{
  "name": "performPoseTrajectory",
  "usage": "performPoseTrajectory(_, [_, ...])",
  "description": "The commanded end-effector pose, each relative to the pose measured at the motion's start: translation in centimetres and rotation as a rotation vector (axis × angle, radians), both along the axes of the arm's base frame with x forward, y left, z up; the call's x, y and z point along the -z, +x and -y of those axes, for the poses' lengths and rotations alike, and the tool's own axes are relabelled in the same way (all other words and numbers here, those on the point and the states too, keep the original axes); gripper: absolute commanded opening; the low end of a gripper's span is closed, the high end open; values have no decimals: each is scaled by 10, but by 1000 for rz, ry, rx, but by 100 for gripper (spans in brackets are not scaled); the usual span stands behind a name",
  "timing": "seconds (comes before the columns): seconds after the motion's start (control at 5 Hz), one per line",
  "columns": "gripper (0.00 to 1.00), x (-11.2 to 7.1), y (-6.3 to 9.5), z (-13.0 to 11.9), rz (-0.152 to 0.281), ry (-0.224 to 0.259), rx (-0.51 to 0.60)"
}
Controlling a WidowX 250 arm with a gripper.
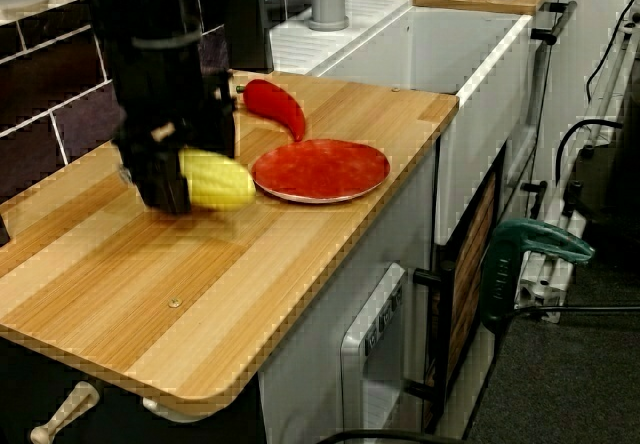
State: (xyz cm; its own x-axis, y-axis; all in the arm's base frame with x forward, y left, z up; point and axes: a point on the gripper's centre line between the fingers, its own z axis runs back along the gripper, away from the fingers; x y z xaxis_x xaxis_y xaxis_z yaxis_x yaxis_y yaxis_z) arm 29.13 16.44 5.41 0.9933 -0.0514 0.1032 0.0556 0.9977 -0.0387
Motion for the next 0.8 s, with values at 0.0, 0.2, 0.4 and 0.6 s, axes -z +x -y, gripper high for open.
performPoseTrajectory(0.0, [0,-61,-29,14,112,7,88])
performPoseTrajectory(0.2, [0,-59,-41,32,149,12,146])
performPoseTrajectory(0.4, [0,-51,-53,53,134,21,208])
performPoseTrajectory(0.6, [0,-38,-60,69,145,43,253])
